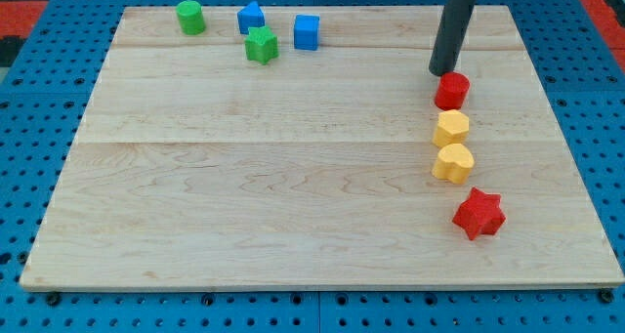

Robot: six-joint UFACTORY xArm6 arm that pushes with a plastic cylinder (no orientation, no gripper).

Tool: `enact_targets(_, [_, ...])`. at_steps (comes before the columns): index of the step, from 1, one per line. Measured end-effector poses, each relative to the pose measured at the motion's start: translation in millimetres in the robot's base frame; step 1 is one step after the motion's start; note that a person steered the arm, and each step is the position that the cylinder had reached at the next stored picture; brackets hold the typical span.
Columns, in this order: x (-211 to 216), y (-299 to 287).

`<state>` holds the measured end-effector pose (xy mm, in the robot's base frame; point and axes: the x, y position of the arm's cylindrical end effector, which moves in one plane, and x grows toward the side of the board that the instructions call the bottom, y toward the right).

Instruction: Push the red circle right a bit

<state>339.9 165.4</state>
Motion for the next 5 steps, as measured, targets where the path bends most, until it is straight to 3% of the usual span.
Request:
enact_targets(2, [0.7,32.6])
enact_targets(4, [47.8,107.1])
enact_targets(5, [62.0,78.9])
